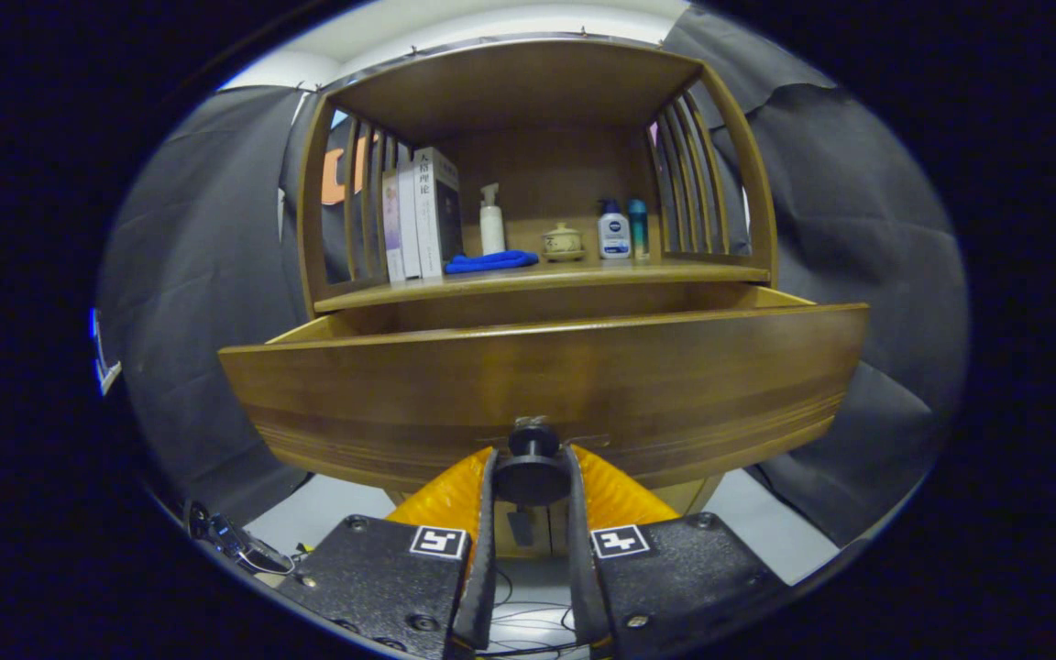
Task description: Pull open the drawer, take out the items inside it, and place them on the countertop above the cabinet.
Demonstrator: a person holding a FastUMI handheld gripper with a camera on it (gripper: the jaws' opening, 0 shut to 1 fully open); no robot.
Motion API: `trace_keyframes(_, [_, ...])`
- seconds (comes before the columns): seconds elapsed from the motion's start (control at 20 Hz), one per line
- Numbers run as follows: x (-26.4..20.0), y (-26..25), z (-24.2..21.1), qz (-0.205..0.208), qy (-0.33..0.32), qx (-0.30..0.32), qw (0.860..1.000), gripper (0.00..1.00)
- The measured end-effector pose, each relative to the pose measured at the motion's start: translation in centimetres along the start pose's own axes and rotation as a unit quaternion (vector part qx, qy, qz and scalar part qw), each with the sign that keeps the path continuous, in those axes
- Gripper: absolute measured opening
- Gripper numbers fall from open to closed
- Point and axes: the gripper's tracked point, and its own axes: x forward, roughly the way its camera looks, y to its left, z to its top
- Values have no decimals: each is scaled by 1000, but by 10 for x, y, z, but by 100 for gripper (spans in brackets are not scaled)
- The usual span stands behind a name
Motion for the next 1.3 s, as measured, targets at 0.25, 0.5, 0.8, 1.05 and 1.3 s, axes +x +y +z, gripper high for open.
trace_keyframes(0.25, [-24, 12, 3, 18, 53, 17, 998, 63])
trace_keyframes(0.5, [-57, 33, 45, 63, 101, 61, 991, 86])
trace_keyframes(0.8, [-43, 37, 102, 90, 126, 72, 985, 96])
trace_keyframes(1.05, [7, 27, 112, 63, 204, 37, 976, 97])
trace_keyframes(1.3, [47, 10, 85, 13, 311, 37, 949, 95])
